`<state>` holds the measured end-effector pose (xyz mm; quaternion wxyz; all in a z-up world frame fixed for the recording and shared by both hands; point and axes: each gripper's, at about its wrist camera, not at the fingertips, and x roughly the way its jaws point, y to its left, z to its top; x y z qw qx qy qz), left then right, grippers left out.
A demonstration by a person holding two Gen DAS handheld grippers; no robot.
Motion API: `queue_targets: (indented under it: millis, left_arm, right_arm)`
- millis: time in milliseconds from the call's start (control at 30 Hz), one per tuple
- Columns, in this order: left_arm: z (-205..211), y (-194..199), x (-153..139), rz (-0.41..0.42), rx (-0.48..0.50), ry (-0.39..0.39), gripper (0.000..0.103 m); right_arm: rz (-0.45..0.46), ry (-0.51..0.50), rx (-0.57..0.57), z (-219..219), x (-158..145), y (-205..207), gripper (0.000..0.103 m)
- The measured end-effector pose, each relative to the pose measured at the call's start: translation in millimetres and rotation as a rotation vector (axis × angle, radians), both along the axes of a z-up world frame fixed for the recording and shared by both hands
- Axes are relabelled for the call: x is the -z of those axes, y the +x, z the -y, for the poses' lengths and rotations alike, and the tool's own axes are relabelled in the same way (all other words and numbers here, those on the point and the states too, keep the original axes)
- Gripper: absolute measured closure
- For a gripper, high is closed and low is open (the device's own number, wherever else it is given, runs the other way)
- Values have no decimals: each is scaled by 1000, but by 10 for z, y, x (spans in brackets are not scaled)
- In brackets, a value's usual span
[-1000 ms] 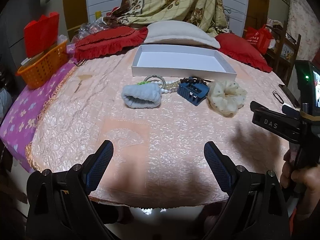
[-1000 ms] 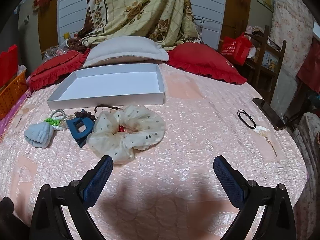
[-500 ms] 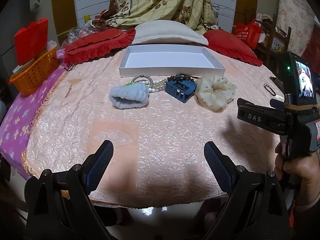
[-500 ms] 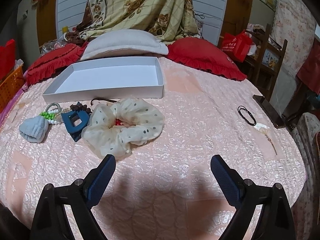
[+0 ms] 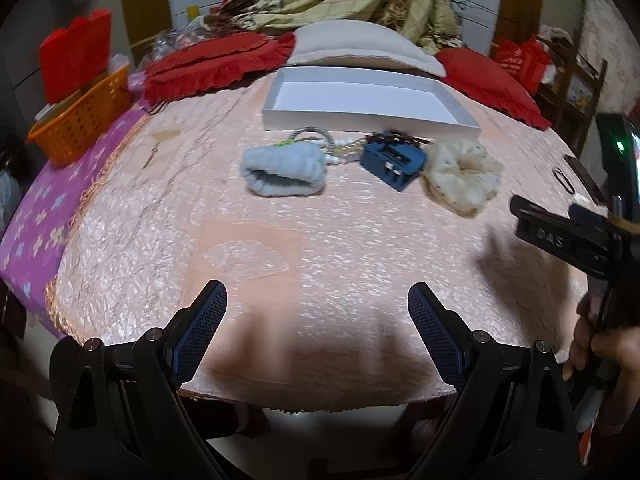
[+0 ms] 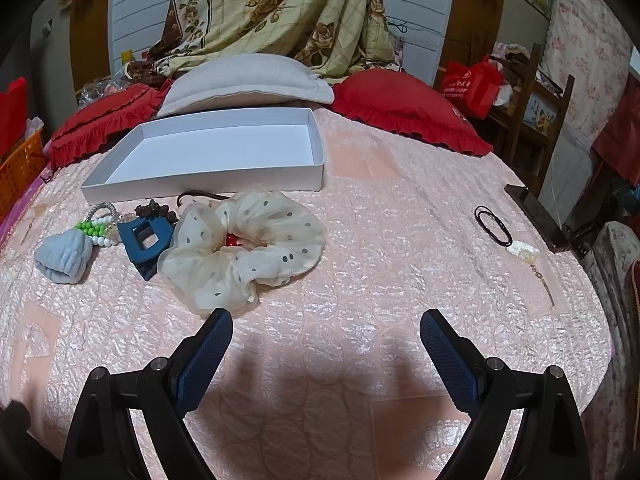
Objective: Organize jewelry
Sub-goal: 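Reach left tool to light blue fuzzy scrunchie while right tool reaches dark bead bracelet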
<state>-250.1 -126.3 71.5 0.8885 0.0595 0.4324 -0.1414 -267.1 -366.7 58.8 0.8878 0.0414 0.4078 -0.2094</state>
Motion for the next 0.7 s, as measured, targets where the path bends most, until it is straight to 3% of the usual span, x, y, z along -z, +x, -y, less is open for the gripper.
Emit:
queue_targets:
  millis: [433, 633, 700]
  left_arm:
    - [-389, 363, -147, 59, -158, 20, 10]
    - [-625, 594, -155, 20, -223, -16, 10]
    - [-652, 615, -155, 22, -229, -16, 10]
  right_arm:
    - [74, 107, -83, 79, -161, 104, 10]
    - [95, 239, -220, 14, -237, 390, 36]
    - [106, 279, -294, -44, -271, 529, 37]
